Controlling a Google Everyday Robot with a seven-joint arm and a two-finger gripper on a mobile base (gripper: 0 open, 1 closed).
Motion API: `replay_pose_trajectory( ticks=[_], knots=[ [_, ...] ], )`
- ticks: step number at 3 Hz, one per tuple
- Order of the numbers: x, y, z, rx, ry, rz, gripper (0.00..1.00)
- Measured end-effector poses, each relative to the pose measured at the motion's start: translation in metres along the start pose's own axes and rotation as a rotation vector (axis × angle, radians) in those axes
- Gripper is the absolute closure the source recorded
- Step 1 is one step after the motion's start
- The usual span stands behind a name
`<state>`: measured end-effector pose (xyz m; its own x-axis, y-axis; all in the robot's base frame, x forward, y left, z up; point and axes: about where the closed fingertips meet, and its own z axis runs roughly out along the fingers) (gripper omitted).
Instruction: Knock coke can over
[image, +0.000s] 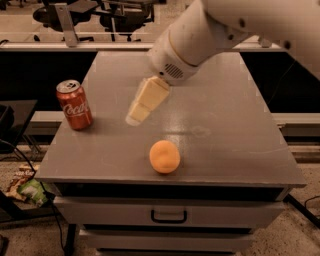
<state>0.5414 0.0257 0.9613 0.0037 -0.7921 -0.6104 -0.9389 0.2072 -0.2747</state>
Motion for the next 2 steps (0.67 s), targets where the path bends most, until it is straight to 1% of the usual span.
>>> replay_pose_trajectory(
  ticks=[1, 2],
  knots=[
    [-0.040, -0.001, 0.040, -0.020, -0.050, -0.016, 0.00],
    [-0.063, -0.006, 0.077, -0.054, -0.068, -0.003, 0.00]
  ],
)
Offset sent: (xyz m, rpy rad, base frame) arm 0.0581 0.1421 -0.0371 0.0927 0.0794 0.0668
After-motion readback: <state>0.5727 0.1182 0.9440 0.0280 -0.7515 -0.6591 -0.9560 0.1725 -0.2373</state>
